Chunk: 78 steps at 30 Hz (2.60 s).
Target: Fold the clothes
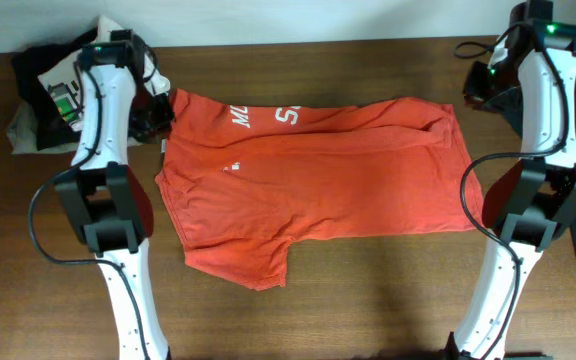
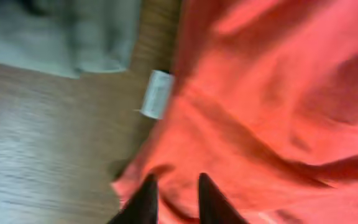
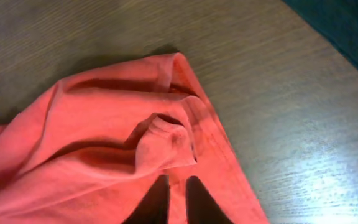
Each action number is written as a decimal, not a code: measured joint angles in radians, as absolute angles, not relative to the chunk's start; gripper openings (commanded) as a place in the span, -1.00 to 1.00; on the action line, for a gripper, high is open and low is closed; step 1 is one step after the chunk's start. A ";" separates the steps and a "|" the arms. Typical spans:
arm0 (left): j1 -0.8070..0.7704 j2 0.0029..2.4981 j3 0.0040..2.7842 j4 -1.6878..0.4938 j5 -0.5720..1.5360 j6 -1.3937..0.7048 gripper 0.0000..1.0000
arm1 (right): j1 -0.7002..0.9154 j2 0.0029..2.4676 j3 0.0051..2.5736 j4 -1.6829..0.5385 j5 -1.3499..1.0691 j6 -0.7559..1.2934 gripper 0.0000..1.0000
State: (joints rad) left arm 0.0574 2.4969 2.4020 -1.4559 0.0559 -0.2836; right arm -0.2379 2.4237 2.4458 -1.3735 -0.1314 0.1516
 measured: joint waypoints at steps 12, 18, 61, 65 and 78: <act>-0.023 2.482 2.131 -1.231 0.060 -0.276 -0.97 | -0.167 2.646 2.444 -1.341 -0.106 0.145 -0.92; 0.070 2.476 2.112 -1.308 -0.042 -0.319 -0.98 | -0.162 2.646 2.445 -1.351 -0.026 0.152 -0.92; -0.031 2.494 2.795 -1.509 -0.197 -0.272 0.98 | -0.238 2.568 3.117 -1.620 0.116 0.272 1.00; -0.038 2.482 3.055 -1.684 -0.081 -0.272 0.98 | -0.233 2.416 3.129 -1.692 -0.021 0.294 0.97; -0.116 1.704 1.787 -1.589 -0.008 -0.262 0.98 | -0.185 1.742 1.967 -1.608 -0.107 0.253 0.97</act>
State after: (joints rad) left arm -0.1162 1.7039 1.7874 -1.5887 -0.0082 -0.2623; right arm -0.1852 1.7416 1.9667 -1.6085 -0.1066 0.2527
